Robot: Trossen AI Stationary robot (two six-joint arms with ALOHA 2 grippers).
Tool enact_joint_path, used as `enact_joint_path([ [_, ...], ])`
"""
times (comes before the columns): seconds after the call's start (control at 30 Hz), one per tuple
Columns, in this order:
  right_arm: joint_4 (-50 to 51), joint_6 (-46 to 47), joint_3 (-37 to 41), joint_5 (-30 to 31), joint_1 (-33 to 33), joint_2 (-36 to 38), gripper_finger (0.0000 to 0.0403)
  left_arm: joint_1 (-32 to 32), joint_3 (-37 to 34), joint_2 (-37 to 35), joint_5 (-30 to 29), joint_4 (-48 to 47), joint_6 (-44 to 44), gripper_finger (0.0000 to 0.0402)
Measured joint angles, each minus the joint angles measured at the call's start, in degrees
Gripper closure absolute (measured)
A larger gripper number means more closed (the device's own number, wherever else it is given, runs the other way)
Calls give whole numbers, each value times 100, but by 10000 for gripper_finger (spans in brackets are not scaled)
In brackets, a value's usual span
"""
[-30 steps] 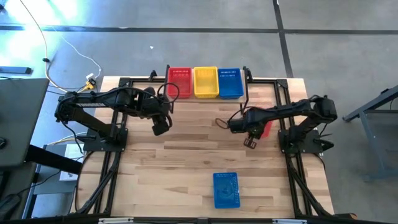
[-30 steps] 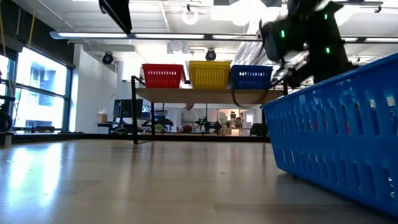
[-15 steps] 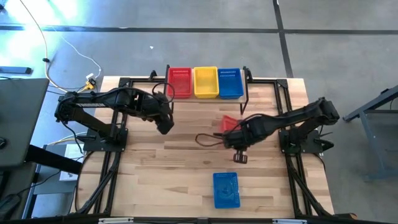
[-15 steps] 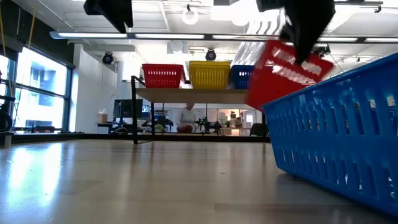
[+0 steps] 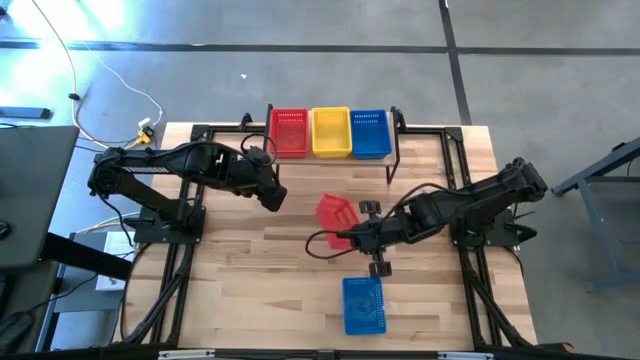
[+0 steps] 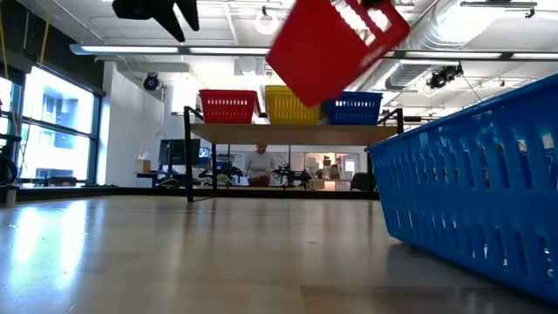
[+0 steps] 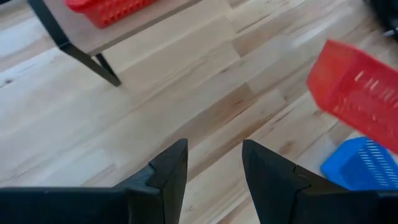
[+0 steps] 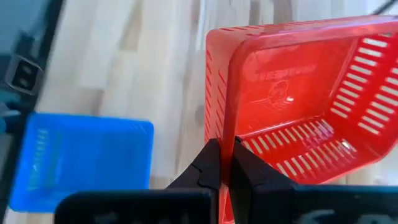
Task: Stack baskets on shelf by color
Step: Stack the red bin on top of the red bin on the shelf
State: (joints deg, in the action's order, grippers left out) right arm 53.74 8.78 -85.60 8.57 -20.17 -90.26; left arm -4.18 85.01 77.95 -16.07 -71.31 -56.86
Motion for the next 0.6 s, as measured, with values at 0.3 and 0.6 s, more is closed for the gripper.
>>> enact_joint_path([
  [0.3,-473,1,-15,43,-271,-313,403,224,0,166,-38,133,-388,259],
  [0.6,-460,-382,-15,43,-270,-936,403,395,-7,403,-36,182,-1229,259],
])
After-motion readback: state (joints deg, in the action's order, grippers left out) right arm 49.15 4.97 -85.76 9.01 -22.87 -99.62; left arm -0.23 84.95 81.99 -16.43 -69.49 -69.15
